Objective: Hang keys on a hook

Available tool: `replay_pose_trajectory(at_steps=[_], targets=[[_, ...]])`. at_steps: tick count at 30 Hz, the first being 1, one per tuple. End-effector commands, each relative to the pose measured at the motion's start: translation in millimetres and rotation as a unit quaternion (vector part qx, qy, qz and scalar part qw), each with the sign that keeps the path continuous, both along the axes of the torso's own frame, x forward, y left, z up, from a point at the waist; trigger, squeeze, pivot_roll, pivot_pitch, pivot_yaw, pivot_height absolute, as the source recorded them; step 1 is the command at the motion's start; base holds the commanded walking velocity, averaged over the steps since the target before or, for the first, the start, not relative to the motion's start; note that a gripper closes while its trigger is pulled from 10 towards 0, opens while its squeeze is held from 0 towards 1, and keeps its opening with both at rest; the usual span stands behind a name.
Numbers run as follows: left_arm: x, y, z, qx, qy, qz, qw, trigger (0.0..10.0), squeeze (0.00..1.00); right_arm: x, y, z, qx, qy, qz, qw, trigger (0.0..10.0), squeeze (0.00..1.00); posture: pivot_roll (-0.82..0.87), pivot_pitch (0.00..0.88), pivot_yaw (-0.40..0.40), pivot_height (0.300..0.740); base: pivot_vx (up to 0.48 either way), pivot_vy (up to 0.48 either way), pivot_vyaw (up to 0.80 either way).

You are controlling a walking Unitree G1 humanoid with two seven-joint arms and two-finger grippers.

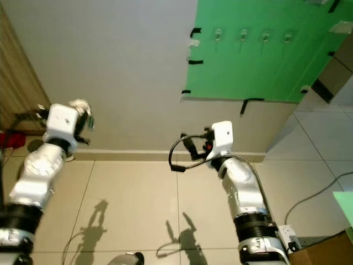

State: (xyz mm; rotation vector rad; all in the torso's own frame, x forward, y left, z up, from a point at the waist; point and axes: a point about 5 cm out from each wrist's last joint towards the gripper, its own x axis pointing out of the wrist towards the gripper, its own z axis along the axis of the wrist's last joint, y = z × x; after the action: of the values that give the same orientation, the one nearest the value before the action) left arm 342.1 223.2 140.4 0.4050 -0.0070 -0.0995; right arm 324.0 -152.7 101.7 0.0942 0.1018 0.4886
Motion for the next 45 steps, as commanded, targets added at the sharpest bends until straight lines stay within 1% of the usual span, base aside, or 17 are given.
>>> replay_pose_trajectory(at_steps=[1,3,5,12,15,16,18,21,24,25,27,28,33,38,39,40,45], targets=[[6.5,0.5,15,0.013,-0.006,-0.049,0.999,10.0,0.00,6.5,1.1,24,-0.002,-0.038,0.029,0.999,10.0,0.00,0.09,0.000,-0.027,0.740,0.000,0.000,0.00],[9.6,0.1,23,0.044,0.008,-0.105,0.994,10.0,0.00,8.9,-0.1,33,-0.014,-0.048,0.048,0.998,10.0,0.00,0.08,0.000,-0.029,0.740,0.000,0.000,0.00],[12.1,-3.0,32,0.095,0.031,-0.181,0.978,10.0,0.00,10.1,0.2,41,-0.038,-0.059,0.078,0.994,10.0,0.00,0.08,0.000,-0.033,0.740,0.000,0.000,0.00],[13.5,-4.8,40,0.136,0.032,-0.241,0.960,10.0,0.00,11.9,0.6,44,-0.053,-0.060,0.094,0.992,10.0,0.00,0.08,0.000,-0.033,0.740,0.000,0.000,0.00],[14.4,-7.2,47,0.184,0.067,-0.326,0.925,10.0,0.00,13.4,3.9,49,-0.068,-0.060,0.118,0.989,10.0,0.00,0.07,0.000,-0.035,0.740,0.000,0.000,0.00],[14.4,-7.2,47,0.184,0.067,-0.326,0.925,10.0,0.00,13.4,3.9,49,-0.068,-0.060,0.118,0.989,10.0,0.00,0.07,0.000,-0.035,0.740,0.000,0.000,0.00],[14.0,-8.6,49,0.210,0.084,-0.358,0.906,10.0,0.00,14.1,6.2,50,-0.074,-0.061,0.127,0.987,10.0,0.00,0.07,0.000,-0.036,0.740,0.000,0.000,0.00],[14.0,-10.1,51,0.227,0.092,-0.374,0.894,10.0,0.00,13.8,9.5,50,-0.080,-0.062,0.135,0.986,10.0,0.00,0.07,0.000,-0.039,0.740,0.000,0.000,0.00],[13.9,-19.4,63,0.280,0.100,-0.422,0.857,10.0,0.00,10.4,23.0,49,-0.093,-0.065,0.181,0.977,10.0,0.00,0.07,0.000,-0.052,0.740,0.000,0.000,0.00],[13.9,-19.4,63,0.280,0.100,-0.422,0.857,10.0,0.00,10.4,23.0,49,-0.093,-0.065,0.181,0.977,10.0,0.00,0.07,0.000,-0.052,0.740,0.000,0.000,0.00],[14.2,-26.8,69,0.295,0.091,-0.443,0.842,10.0,0.00,10.5,27.7,52,-0.092,-0.066,0.201,0.973,10.0,0.00,0.08,0.000,-0.064,0.740,0.000,0.000,0.00],[14.2,-26.8,69,0.295,0.091,-0.443,0.842,10.0,0.00,10.5,27.7,52,-0.092,-0.066,0.201,0.973,10.0,0.00,0.08,0.000,-0.064,0.740,0.000,0.000,0.00],[16.2,-39.6,77,0.309,0.078,-0.481,0.817,10.0,0.00,13.6,37.6,61,-0.091,-0.075,0.229,0.966,10.0,0.00,0.08,0.000,-0.059,0.740,0.000,0.000,0.00],[17.8,-44.4,81,0.320,0.068,-0.488,0.809,10.0,0.00,15.1,40.1,62,-0.096,-0.078,0.237,0.964,10.0,0.00,0.09,0.000,-0.048,0.740,0.000,0.000,0.00],[20.4,-53.2,90,0.341,0.041,-0.494,0.799,10.0,0.00,17.7,40.4,65,-0.106,-0.083,0.245,0.960,10.0,0.00,0.08,0.000,-0.029,0.740,0.000,0.000,0.00],[20.4,-53.2,90,0.341,0.041,-0.494,0.799,10.0,0.00,17.7,40.4,65,-0.106,-0.083,0.245,0.960,10.0,0.00,0.08,0.000,-0.029,0.740,0.000,0.000,0.00],[23.6,-70.8,106,0.390,-0.012,-0.506,0.769,10.0,0.00,24.0,31.4,73,-0.132,-0.087,0.253,0.955,10.0,0.00,0.08,0.000,-0.017,0.740,0.000,0.000,0.00]])
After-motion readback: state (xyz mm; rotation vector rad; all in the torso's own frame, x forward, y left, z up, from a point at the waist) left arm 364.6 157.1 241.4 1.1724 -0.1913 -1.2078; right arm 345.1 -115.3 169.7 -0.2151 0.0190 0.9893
